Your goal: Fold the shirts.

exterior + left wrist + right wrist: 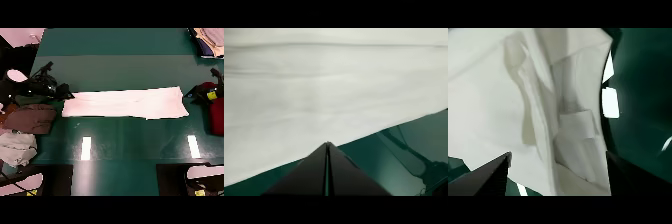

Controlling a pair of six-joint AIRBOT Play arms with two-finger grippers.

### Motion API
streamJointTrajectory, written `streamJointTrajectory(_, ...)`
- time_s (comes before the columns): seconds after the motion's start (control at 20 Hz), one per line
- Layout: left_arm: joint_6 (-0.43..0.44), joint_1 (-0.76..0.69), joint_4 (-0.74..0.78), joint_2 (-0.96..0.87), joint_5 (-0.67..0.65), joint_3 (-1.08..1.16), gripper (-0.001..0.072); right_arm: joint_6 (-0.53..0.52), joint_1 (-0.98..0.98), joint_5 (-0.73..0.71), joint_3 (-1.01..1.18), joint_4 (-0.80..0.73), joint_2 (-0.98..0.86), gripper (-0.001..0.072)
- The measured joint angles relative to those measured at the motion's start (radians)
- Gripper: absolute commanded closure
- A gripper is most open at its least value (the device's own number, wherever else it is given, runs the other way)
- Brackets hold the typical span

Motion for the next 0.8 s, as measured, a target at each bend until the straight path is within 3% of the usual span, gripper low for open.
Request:
streamJointTrajectory(0.3, 0.002, -0.125, -0.002, 0.0, 0.009, 0.0, 0.0684, -0.096, -0.01, -0.014, -0.04, 0.094, -0.092, 0.0046)
streamJointTrajectory(0.5, -0.018, -0.15, -0.006, 0.0, 0.032, 0.0, 0.0683, -0.152, 0.034, -0.03, -0.046, 0.131, -0.115, 0.0166)
streamJointTrajectory(0.55, -0.024, -0.152, -0.006, -0.001, 0.036, 0.0, 0.0684, -0.161, 0.05, -0.03, -0.048, 0.138, -0.117, 0.0211)
streamJointTrajectory(0.7, -0.033, -0.156, -0.006, -0.001, 0.044, 0.0, 0.0684, -0.178, 0.093, -0.047, -0.049, 0.137, -0.123, 0.0636)
streamJointTrajectory(0.75, -0.036, -0.157, -0.007, -0.001, 0.044, 0.0, 0.0684, -0.185, 0.105, -0.048, -0.049, 0.141, -0.123, 0.0695)
streamJointTrajectory(0.8, -0.04, -0.158, -0.007, -0.001, 0.045, 0.0, 0.0685, -0.193, 0.113, -0.045, -0.049, 0.148, -0.123, 0.0695)
